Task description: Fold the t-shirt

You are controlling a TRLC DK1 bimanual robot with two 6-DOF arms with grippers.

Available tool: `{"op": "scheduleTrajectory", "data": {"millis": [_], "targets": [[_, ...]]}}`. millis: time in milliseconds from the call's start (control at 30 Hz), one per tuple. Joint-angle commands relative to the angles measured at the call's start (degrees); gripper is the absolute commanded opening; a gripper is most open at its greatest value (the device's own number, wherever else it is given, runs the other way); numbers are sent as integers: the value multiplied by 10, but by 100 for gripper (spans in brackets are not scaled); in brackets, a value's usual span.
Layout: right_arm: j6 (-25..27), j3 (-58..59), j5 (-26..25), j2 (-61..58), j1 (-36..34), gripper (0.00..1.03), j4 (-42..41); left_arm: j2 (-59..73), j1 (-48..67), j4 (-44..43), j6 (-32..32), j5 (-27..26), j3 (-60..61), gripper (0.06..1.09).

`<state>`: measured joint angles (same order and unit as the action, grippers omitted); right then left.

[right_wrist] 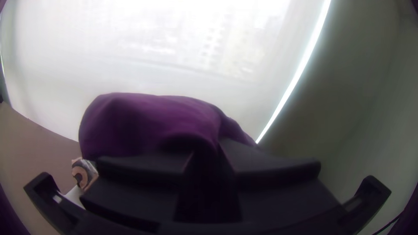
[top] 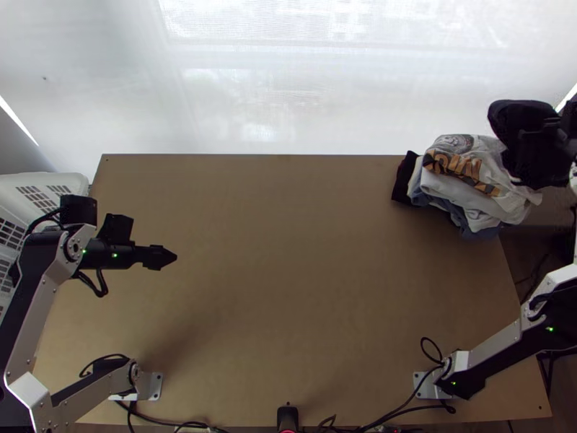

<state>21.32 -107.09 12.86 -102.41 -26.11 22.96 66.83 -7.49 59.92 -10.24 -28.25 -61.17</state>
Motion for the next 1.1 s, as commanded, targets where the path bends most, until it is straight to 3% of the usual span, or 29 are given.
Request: {"op": "scheduleTrajectory", "data": {"millis": [0, 533, 800, 933, 1067], "targets": [[-33, 61, -15, -6, 56, 3, -26, 1, -49, 21, -34, -1, -3, 104], [-64, 86, -42, 16, 139, 3, -43, 8, -37, 23, -26, -1, -11, 104], [-22, 249, -42, 45, 103, 3, -81, 10, -33, 22, -27, -1, -10, 104], [-6, 317, -42, 47, 74, 26, -88, 15, -29, 20, -26, -1, -6, 104], [-1, 338, -32, 49, 57, 67, -89, 21, -21, 18, -25, -1, -6, 104]]}}
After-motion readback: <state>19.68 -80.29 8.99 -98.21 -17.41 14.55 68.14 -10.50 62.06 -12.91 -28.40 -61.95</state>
